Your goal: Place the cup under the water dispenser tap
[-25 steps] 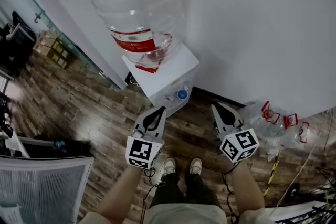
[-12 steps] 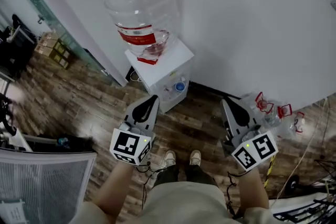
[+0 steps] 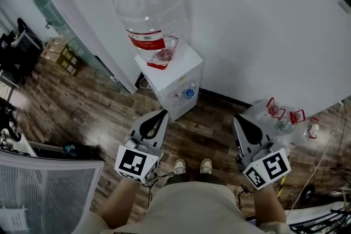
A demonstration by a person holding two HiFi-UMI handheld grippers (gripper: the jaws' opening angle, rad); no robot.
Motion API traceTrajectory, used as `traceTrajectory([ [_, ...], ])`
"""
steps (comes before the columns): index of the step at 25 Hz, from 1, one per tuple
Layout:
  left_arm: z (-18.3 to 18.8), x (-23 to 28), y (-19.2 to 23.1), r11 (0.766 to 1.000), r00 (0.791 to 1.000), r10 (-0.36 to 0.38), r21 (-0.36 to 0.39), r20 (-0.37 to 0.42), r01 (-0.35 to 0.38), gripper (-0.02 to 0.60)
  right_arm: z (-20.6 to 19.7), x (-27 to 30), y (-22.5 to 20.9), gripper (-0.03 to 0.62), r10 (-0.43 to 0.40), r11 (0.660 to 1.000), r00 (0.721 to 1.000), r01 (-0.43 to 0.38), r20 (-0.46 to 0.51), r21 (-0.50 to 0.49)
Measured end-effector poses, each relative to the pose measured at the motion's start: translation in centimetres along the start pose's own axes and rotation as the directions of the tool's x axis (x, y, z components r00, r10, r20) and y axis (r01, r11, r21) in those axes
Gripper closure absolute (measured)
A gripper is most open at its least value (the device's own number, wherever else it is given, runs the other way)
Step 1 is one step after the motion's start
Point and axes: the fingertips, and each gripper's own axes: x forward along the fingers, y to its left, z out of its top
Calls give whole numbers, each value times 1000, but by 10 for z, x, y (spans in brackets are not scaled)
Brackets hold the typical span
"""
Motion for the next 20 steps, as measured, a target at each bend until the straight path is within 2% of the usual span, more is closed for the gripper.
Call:
traceTrajectory([
  [5,-5,0,-10,1000,1000,-20,-7,-15,20,577,-3,-1,5,588,10,1000,1000,-11,-27,-20],
  [20,-1,6,-9,1000,1000,-26,4,-12,26,577,3,5,1,588,9,1000,1000,-9,-15,-25],
])
